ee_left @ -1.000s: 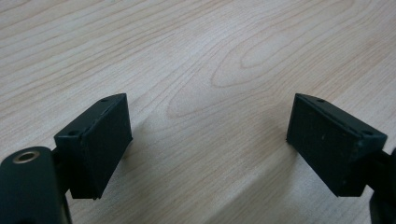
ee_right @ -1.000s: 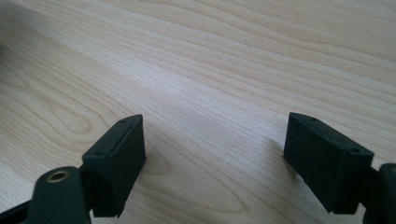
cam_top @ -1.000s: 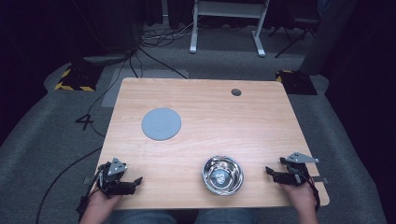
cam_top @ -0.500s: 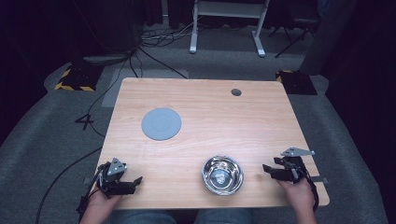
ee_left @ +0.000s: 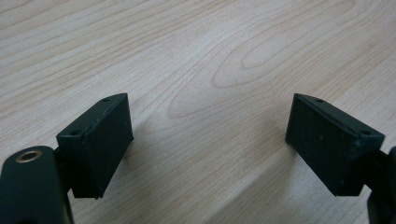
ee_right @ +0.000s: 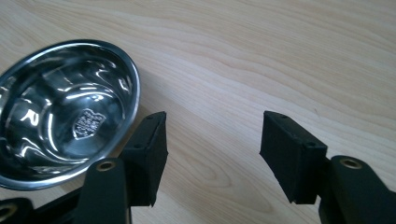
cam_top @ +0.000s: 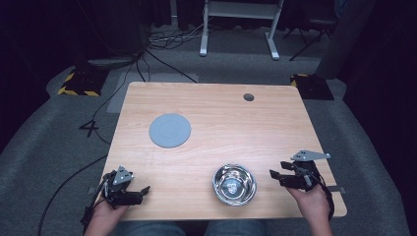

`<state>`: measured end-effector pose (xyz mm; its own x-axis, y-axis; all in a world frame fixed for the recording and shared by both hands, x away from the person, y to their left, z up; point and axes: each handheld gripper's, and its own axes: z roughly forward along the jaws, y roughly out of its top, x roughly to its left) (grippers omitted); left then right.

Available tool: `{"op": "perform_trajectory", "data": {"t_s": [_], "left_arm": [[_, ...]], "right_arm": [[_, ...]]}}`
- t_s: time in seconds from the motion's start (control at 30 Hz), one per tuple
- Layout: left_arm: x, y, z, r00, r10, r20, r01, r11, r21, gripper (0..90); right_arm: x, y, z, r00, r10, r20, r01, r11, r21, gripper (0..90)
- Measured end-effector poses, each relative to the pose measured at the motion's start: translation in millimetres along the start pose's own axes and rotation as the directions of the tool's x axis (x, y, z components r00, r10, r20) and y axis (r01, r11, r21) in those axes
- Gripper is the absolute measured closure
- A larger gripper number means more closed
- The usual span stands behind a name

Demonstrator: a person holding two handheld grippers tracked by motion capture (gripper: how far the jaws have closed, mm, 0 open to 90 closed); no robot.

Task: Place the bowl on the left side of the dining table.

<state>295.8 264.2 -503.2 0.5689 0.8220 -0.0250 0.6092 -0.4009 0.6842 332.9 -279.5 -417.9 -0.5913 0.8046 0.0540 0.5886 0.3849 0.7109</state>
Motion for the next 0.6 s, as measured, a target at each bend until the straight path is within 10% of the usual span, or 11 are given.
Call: {"op": "perform_trajectory", "data": {"t_s": [0.6], "left_arm": [[0.0, 0.0, 0.0, 1.0000, 0.000, 0.000, 0.000, 1.0000, 0.000, 15.0]], "right_arm": [[35.4, 24.8, 26.8, 0.9965, -0.035, -0.076, 0.038, 0.999, 0.032, 45.0]]}}
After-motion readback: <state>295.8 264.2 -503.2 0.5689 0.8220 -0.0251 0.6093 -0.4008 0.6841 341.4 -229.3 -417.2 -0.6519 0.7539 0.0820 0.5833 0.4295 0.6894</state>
